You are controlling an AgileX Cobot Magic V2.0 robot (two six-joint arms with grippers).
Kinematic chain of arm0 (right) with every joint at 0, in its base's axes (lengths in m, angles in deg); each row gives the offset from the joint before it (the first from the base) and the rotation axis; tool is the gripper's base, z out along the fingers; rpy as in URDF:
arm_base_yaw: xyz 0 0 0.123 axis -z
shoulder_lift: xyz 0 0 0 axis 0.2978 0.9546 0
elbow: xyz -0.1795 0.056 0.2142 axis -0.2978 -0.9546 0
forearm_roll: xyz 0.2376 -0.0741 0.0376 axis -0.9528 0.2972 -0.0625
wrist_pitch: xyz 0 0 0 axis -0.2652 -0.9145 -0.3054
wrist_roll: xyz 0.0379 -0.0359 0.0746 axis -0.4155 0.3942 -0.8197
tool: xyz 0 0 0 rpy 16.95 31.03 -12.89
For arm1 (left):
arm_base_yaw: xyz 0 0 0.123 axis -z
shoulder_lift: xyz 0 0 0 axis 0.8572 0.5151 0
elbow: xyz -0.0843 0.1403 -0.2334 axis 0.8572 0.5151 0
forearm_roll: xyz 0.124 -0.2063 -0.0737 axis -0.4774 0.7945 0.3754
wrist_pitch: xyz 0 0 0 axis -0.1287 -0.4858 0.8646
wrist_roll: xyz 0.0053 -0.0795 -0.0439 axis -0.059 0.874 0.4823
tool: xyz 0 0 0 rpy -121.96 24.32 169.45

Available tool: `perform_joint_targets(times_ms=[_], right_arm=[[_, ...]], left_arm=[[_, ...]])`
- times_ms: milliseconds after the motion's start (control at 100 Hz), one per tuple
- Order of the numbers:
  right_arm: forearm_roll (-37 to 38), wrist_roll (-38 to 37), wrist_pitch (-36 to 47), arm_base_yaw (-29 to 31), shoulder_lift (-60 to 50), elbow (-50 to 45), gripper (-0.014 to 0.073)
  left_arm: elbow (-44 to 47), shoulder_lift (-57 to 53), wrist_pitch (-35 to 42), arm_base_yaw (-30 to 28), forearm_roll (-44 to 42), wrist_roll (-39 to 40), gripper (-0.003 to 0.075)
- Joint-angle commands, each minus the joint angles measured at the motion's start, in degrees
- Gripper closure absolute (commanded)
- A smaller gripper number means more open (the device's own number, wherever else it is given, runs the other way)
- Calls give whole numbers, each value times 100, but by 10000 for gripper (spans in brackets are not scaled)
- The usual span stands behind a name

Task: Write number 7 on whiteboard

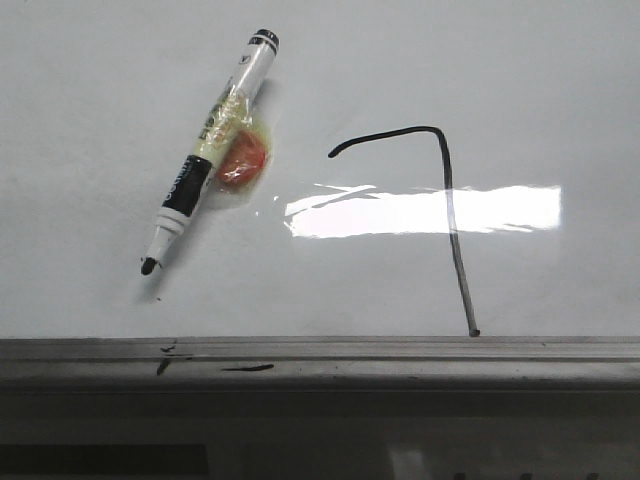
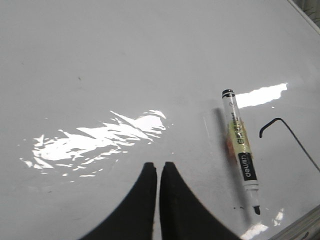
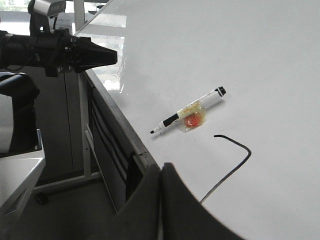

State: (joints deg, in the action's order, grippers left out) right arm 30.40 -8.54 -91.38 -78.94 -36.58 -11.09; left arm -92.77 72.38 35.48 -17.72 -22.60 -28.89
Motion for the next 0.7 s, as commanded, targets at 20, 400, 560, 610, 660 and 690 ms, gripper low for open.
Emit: perform_joint_targets(times_ms=[20,400,560,610,660,690], right_arm=[[132,-5,399,1,66,118,636],[132,-5,399,1,66,118,636],[132,-5,399,1,66,118,636],[132,-5,399,1,66,118,636],[132,-5,399,1,66,118,636],[132,-5,399,1,66,118,636]], left_arm=[[136,-204,-276,-733,-3464,3301,741],[438,-650,-2178,-2404,-4627,4833,741],[438,-1006,-2427,-2589,-4472,4833,741],[438,-1118,-2439,-2643,-4472,4833,741],[438,-1172,-2427,-2683,-4472,4833,741],[438,-1157,-2427,-2709,-4472,4833,741]])
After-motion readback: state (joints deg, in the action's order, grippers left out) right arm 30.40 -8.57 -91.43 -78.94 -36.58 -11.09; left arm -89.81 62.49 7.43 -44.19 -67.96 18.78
